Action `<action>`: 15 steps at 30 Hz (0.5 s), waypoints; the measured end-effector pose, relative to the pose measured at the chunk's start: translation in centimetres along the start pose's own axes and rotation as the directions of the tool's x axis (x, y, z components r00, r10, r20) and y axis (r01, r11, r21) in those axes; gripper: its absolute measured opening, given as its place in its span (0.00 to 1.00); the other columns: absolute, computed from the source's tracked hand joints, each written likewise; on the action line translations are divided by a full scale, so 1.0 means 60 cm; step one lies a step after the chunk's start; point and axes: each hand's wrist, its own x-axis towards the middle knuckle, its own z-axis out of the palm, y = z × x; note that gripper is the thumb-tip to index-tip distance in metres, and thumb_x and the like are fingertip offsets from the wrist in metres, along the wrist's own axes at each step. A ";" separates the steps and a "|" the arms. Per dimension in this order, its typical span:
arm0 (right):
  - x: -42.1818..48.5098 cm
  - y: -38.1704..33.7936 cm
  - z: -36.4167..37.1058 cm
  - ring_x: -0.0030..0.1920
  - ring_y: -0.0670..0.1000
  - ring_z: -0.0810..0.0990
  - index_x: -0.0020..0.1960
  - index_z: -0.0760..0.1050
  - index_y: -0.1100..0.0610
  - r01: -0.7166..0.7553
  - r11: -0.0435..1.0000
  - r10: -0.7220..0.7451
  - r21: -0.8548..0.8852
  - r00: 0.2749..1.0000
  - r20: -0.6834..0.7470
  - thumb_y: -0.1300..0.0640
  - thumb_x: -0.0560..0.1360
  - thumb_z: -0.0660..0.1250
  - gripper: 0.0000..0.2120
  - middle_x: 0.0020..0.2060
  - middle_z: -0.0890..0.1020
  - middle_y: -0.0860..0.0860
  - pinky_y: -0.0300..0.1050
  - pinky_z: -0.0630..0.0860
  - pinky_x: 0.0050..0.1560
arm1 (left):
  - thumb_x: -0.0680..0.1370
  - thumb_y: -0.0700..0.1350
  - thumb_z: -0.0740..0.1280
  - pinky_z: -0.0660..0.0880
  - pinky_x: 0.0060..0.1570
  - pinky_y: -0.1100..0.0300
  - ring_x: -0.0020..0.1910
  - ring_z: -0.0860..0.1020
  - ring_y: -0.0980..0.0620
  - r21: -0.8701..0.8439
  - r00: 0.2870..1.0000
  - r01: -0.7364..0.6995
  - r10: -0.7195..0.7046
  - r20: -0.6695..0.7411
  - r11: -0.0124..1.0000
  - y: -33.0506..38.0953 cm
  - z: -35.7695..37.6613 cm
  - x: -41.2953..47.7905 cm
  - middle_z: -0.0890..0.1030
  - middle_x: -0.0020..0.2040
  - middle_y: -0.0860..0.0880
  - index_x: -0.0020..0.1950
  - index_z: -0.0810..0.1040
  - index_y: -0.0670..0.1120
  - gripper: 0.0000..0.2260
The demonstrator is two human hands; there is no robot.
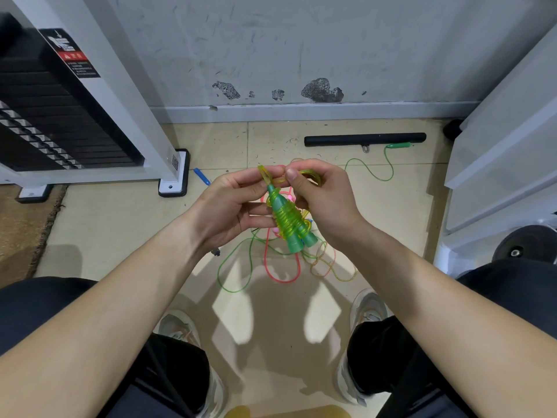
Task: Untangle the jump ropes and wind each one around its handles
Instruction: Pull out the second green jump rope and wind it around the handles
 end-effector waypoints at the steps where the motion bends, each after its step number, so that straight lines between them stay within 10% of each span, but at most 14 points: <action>1: 0.001 0.002 0.000 0.33 0.48 0.73 0.50 0.82 0.61 -0.021 0.999 0.021 0.026 1.000 0.008 0.62 0.79 0.69 0.04 0.34 0.82 0.45 0.45 0.72 0.35 | 0.80 0.39 0.62 0.78 0.54 0.36 0.52 0.84 0.35 0.014 1.000 -0.002 0.002 -0.006 1.000 -0.001 0.001 0.000 0.83 0.60 0.42 0.59 0.80 0.44 0.11; 8: 0.006 0.016 -0.003 0.41 0.59 0.77 0.45 0.82 0.55 -0.155 0.987 0.148 0.053 0.981 0.122 0.59 0.79 0.68 0.06 0.36 0.83 0.44 0.73 0.79 0.46 | 0.81 0.36 0.63 0.80 0.53 0.38 0.51 0.82 0.29 0.141 0.996 -0.017 0.030 -0.087 0.990 -0.011 0.002 0.003 0.84 0.56 0.41 0.57 0.81 0.41 0.09; 15: 0.010 0.015 -0.004 0.33 0.52 0.69 0.46 0.82 0.56 -0.144 0.989 0.146 -0.031 0.986 0.082 0.61 0.81 0.66 0.08 0.29 0.73 0.50 0.52 0.68 0.40 | 0.79 0.37 0.68 0.76 0.48 0.61 0.49 0.81 0.55 0.417 0.977 -0.085 0.158 -0.142 0.905 -0.004 0.001 0.002 0.87 0.49 0.51 0.56 0.84 0.47 0.09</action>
